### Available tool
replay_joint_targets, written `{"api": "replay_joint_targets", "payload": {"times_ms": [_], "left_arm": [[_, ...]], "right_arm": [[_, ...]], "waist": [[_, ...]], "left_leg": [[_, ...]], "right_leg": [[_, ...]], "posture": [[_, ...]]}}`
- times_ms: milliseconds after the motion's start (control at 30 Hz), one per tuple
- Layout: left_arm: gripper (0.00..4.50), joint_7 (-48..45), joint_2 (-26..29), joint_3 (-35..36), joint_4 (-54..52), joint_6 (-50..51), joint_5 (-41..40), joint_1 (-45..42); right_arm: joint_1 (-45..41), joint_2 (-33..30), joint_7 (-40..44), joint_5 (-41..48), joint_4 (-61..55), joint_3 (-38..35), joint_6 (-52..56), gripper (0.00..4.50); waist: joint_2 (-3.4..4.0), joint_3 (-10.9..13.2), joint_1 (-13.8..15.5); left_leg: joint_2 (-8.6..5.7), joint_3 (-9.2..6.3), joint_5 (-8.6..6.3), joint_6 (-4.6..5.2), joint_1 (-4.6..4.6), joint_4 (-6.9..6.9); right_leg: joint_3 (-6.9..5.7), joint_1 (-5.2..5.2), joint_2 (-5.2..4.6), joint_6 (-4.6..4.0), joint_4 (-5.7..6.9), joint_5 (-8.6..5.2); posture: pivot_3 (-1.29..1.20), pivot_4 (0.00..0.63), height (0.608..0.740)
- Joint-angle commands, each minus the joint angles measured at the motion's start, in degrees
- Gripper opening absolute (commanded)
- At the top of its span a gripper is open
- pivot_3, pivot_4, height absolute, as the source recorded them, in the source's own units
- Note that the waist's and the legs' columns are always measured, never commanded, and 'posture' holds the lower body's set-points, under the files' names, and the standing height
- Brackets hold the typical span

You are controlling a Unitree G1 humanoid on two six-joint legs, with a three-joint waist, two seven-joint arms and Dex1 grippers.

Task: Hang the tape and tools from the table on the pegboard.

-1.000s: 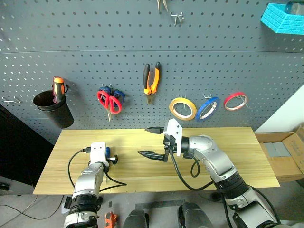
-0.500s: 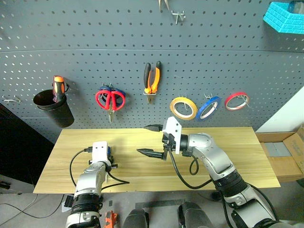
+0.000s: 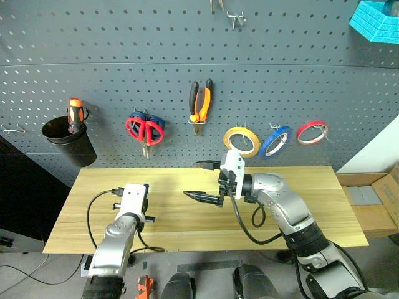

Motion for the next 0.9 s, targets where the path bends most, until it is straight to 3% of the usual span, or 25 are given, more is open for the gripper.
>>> {"api": "replay_joint_targets", "payload": {"times_ms": [33,167,333,500,767,900], "left_arm": [[0.51,1.5,3.6,-0.8,-12.4,-6.1,6.6,4.1],[0.51,5.9,7.1,4.8,-23.9,-11.2,14.5,7.3],[0.51,6.7,9.2,13.8,-25.8,-14.8,15.4,4.7],[0.51,6.5,13.2,19.3,-14.6,-16.0,11.9,-9.7],[0.51,4.6,14.6,15.5,8.5,-23.4,7.1,-32.8],[0.51,5.8,14.5,15.3,17.0,-26.3,5.9,-39.5]], "right_arm": [[0.0,0.8,-0.6,5.5,-5.5,-3.0,4.0,4.50],[-2.4,4.6,-5.0,10.0,-7.5,-6.4,7.1,4.50],[-5.3,8.1,-7.9,10.8,-6.5,-6.5,7.6,4.50],[-7.9,11.2,-10.1,9.7,-4.9,-5.6,7.1,4.50],[-11.4,14.0,-14.6,3.7,-1.7,-2.3,5.0,4.50],[-13.4,16.2,-17.9,0.9,-0.4,-2.0,3.5,4.50]], "waist": [[0.02,0.0,0.2],[0.01,-0.1,0.7],[0.03,-0.6,1.8],[-0.28,-0.9,3.1],[-0.70,-1.2,2.7],[-0.71,-1.2,1.9]], "left_leg": [[0.01,-0.04,0.01,-0.01,-0.06,0.00],[-0.01,-0.03,0.01,-0.01,-0.08,-0.01],[-0.03,-0.02,0.03,-0.03,-0.05,0.00],[-0.08,-0.04,0.12,-0.15,-0.05,0.08],[-0.15,-0.03,0.22,-0.30,-0.02,0.13],[-0.26,0.00,0.24,-0.33,-0.06,0.11]], "right_leg": [[-0.03,-0.04,0.00,0.00,-0.01,0.00],[-0.03,-0.04,0.00,-0.01,0.00,0.00],[-0.14,-0.04,0.07,-0.01,0.09,0.00],[-0.38,-0.03,0.26,-0.01,0.20,0.01],[-0.44,-0.05,0.35,-0.02,0.35,0.02],[-0.45,-0.18,0.41,-0.04,0.39,0.03]], "posture": [[0.06,0.124,0.740],[0.10,0.098,0.740],[0.12,0.081,0.740],[0.11,0.083,0.740],[0.08,0.091,0.740],[0.05,0.089,0.740]]}}
